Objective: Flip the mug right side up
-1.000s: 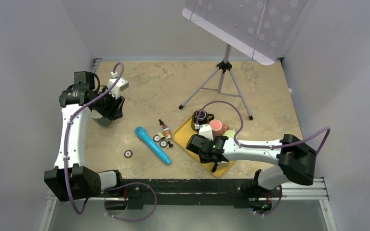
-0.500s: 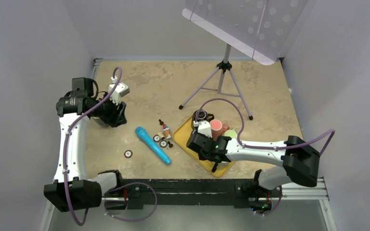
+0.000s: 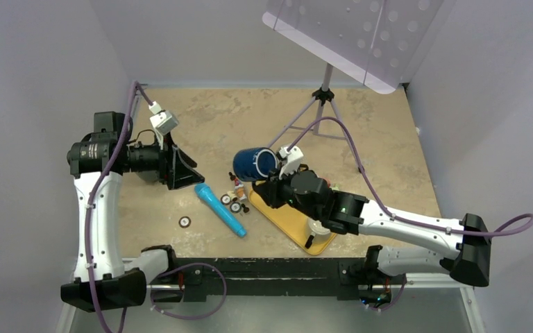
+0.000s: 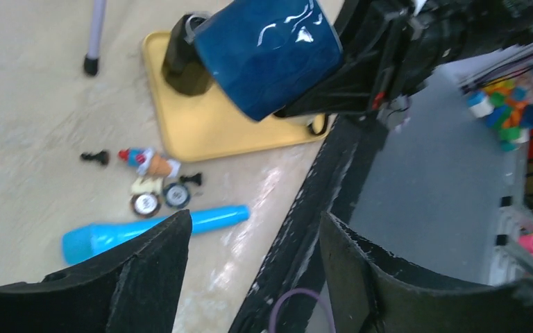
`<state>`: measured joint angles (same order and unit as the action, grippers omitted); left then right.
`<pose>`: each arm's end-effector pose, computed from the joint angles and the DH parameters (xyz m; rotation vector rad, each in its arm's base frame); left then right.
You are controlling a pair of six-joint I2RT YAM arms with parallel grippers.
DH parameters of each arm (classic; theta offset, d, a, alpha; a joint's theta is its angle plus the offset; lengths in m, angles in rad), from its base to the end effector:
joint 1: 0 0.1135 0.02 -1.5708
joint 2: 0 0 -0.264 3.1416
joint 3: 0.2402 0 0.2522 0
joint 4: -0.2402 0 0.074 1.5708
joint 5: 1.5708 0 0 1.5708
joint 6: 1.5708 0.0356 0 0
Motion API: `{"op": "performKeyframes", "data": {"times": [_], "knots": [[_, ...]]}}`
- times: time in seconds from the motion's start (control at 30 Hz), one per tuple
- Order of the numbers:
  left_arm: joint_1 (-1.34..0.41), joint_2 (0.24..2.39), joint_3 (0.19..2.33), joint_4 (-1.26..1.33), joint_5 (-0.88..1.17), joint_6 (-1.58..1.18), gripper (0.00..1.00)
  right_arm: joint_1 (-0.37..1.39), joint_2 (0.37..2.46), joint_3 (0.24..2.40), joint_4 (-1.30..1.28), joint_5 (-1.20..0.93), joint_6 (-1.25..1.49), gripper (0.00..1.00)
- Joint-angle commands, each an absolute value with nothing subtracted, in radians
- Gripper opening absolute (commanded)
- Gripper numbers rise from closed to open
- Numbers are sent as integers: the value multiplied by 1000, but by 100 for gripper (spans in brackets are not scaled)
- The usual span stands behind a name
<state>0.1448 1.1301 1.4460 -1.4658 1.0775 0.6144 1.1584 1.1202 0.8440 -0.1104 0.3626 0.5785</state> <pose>0.1616 -0.0081 0.4025 0.7750 2.0476 -1.0338 0.1143 0.2299 0.3016 -0.3357 1.9881 0.7904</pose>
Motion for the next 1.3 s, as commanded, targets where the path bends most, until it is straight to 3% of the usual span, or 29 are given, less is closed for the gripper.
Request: {"op": "performKeyframes", "data": {"times": [0.0,0.17,0.4,0.7,1.03,1.17,1.27], "knots": [[106,1066,1451,-1284,1335,317,73,1161,1134,1002,282,204,457,0],[54,1014,1371,-979,1305,-15,73,1161,1211,1122,374,87,430,0],[54,1009,1382,-866,1333,-132,67,1161,1297,1208,389,-26,426,0],[56,967,1482,-1024,1105,140,63,1108,1234,1144,347,15,442,0],[53,994,1391,-733,1298,-201,54,1100,1287,1179,378,-105,430,0],[52,971,1378,-635,1315,-277,48,1098,1321,1193,404,-162,438,0],[53,966,1333,-504,1369,-418,33,1092,1360,1219,418,-249,447,0]]}}
